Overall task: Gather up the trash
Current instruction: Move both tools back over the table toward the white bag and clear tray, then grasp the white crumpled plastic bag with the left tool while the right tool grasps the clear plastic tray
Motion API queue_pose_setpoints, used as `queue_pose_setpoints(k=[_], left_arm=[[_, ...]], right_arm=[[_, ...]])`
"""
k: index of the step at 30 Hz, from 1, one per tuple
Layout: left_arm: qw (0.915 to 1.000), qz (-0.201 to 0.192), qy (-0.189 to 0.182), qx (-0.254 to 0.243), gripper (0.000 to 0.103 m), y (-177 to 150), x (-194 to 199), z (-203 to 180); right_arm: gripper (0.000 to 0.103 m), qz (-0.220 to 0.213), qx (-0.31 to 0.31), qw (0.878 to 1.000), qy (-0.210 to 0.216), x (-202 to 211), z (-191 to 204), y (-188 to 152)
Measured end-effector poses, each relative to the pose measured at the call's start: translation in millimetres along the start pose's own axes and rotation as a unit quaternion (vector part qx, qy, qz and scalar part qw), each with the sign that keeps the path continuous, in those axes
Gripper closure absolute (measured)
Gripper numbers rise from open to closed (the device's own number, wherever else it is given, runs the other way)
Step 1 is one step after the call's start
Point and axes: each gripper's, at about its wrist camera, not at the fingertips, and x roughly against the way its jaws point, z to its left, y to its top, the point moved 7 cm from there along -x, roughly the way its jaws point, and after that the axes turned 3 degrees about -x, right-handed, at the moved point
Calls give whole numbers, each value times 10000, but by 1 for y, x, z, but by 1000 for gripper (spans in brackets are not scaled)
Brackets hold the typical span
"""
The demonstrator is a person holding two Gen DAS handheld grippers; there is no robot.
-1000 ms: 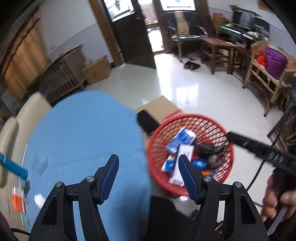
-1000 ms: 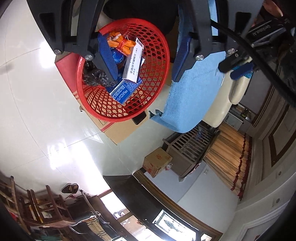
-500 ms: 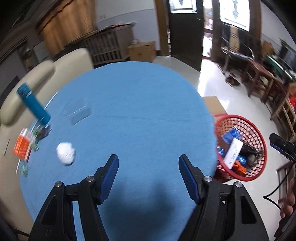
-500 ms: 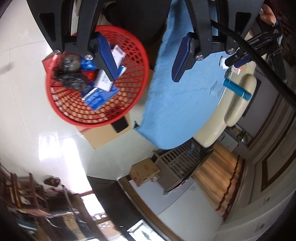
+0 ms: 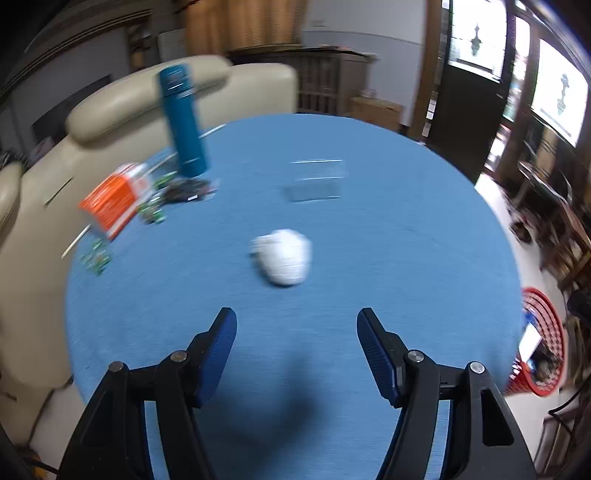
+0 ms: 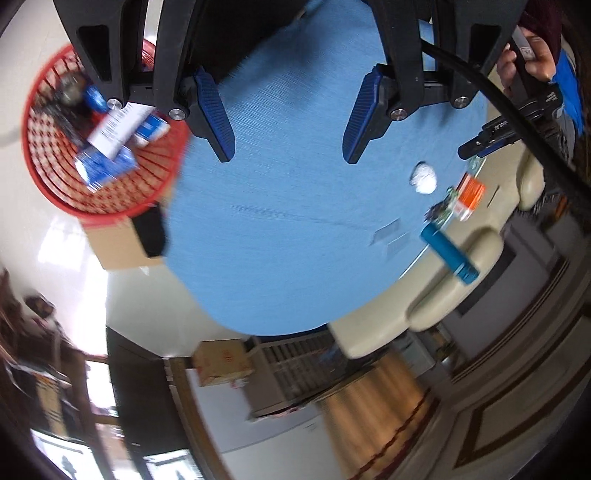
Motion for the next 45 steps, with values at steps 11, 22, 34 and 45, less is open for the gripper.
queue_pose_setpoints(k=[11, 22, 34, 45], left_arm=[[9981, 226, -25, 572, 34, -7, -31, 59], [9967, 410, -296, 629, 34, -5, -53, 69], [9916, 391, -1075, 609, 26, 33, -85, 45], [9860, 651, -1453, 488, 66, 23, -123, 34]], right_arm=[[38, 878, 810, 9914, 528, -113, 119, 34], [35, 1546, 747, 9828, 679, -217, 180, 70], [34, 1683, 396, 9836, 503, -303, 205, 126], [29, 1873, 1229, 9745, 131, -333, 228, 99]])
